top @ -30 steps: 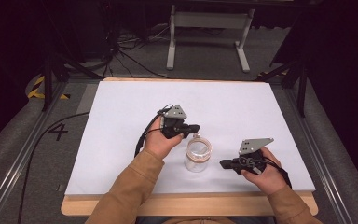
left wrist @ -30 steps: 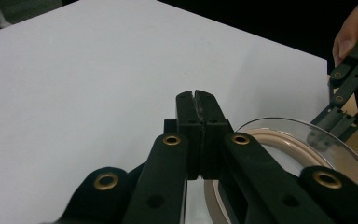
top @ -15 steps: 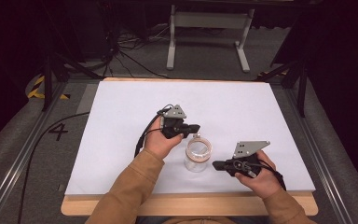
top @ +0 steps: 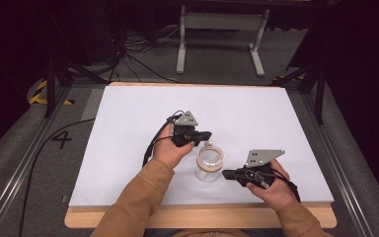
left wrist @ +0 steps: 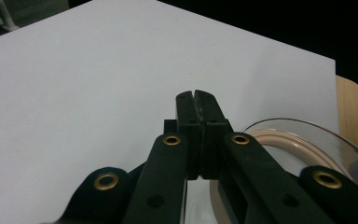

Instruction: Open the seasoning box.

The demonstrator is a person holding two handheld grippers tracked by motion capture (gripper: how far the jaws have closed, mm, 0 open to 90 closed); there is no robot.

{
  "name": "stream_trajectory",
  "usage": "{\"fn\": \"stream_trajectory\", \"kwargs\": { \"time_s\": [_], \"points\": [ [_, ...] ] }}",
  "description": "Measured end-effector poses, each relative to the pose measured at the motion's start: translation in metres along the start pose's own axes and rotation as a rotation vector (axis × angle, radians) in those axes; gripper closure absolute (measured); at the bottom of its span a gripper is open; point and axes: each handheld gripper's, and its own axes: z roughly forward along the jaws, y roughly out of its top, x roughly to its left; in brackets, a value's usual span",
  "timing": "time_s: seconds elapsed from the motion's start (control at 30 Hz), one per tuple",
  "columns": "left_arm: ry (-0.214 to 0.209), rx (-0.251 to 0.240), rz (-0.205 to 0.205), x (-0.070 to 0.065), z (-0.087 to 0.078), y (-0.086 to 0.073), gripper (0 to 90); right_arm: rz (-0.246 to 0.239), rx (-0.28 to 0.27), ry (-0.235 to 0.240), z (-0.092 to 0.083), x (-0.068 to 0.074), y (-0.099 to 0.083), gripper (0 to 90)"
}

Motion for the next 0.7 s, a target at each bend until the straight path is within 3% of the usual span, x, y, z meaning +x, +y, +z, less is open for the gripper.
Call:
{"fn": "stream_trajectory", "kwargs": {
  "time_s": [0.7],
  "points": [
    [0.008, -0.002, 0.002, 0.0007, 0.0022, -0.0013, 90.0, 0.03, -0.016, 0.002, 0.0025, -0.0011, 0.0025, 90.0]
  ]
}}
